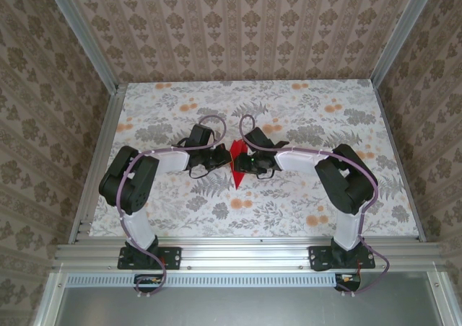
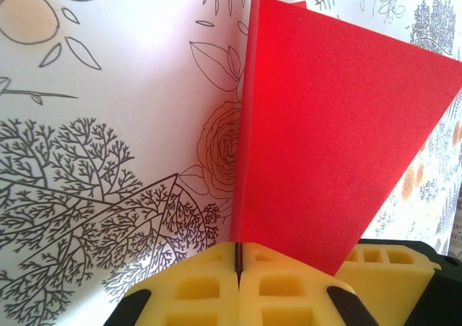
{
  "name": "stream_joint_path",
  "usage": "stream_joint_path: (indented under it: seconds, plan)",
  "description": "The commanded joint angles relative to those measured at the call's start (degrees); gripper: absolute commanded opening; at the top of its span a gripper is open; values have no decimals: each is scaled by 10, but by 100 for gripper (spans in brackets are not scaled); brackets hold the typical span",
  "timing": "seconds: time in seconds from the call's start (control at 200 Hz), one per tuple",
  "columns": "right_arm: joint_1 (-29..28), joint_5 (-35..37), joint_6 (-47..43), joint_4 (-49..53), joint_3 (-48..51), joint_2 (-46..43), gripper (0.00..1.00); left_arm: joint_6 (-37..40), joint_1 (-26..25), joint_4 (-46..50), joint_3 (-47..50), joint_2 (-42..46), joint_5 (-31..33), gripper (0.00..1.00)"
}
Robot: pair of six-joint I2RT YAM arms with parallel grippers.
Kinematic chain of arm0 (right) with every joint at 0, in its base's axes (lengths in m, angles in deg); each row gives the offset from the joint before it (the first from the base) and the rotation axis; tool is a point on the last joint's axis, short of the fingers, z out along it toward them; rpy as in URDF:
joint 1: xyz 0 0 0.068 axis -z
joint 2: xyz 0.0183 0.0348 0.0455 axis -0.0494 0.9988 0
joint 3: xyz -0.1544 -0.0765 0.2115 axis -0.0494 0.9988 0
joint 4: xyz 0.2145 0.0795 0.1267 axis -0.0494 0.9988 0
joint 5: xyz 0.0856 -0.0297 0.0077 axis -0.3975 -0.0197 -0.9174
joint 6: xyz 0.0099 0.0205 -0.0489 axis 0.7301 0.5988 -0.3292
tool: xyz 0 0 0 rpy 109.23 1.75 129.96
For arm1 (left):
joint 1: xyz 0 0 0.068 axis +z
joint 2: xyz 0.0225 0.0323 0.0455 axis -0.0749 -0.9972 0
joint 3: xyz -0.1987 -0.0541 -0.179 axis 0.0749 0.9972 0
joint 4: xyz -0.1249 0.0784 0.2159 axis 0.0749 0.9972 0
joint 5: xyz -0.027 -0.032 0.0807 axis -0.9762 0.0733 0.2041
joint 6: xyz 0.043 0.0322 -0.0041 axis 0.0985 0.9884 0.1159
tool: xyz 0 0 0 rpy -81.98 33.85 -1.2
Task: Fold a paper plane with a square sheet of paper (pick it up from the middle)
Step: Move a paper plane to the center of the table.
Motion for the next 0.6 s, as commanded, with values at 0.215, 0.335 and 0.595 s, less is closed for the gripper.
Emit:
stream_joint_path:
  seconds: [0.215, 0.335, 0.595]
  plan:
    - [-24, 38, 123, -57, 41, -32, 43, -5, 5, -2, 6, -2, -13, 0]
    - [-40, 66, 141, -75, 58, -37, 41, -7, 5, -4, 6, -3, -12, 0]
    - [-47, 81, 140, -69, 45, -14, 37, -7, 5, -4, 7, -2, -16, 0]
